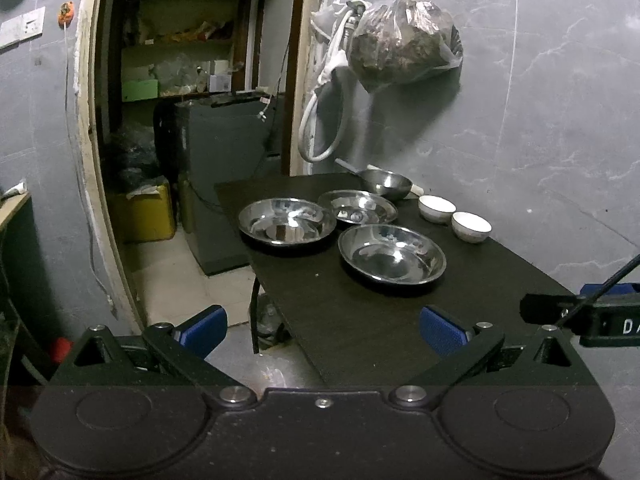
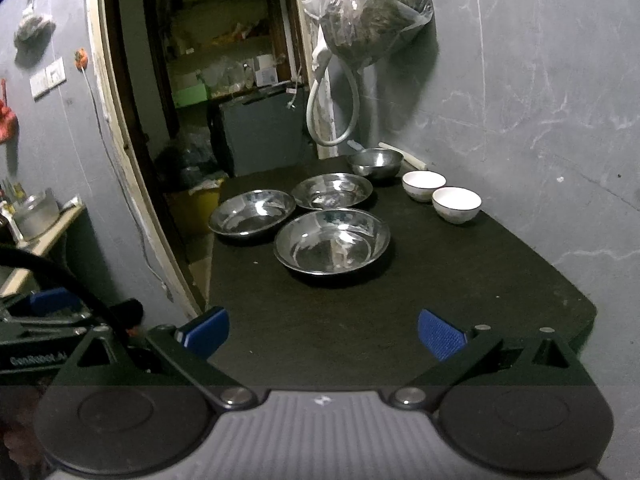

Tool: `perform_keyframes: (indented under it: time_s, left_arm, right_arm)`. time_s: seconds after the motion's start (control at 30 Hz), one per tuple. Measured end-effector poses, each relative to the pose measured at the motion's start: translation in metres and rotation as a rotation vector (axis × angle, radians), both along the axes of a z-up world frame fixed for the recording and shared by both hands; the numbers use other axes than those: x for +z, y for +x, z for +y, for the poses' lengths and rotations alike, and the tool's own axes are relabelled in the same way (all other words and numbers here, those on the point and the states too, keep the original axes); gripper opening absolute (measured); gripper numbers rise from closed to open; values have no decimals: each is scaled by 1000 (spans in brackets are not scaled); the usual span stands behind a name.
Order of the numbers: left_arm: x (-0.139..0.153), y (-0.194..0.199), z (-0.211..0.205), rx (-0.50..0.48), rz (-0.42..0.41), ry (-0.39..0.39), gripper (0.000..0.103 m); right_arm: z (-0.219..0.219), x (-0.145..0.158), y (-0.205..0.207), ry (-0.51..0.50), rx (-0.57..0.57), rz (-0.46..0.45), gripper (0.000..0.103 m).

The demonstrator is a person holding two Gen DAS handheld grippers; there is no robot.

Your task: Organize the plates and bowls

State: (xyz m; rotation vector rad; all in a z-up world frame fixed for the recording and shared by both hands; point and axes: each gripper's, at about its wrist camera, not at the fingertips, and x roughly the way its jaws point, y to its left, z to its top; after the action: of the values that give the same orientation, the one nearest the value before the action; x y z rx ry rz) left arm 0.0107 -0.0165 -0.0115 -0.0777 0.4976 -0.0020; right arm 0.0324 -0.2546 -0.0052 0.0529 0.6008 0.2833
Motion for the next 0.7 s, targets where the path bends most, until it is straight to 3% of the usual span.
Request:
perform_keyframes:
  time_s: [0.33,0.57,0.7]
  left_arm:
    - [16,-2,4,62,-15,2,102]
    - [16,9,2,73,32,-10,102]
    - [14,17,1,88,54,-11,102]
  right_arm:
    - [0,7,13,-127,-109,86,103]
    - [1,7,23,-220,-162,117,103]
    - [-4,7,34,-216,-155,126,103]
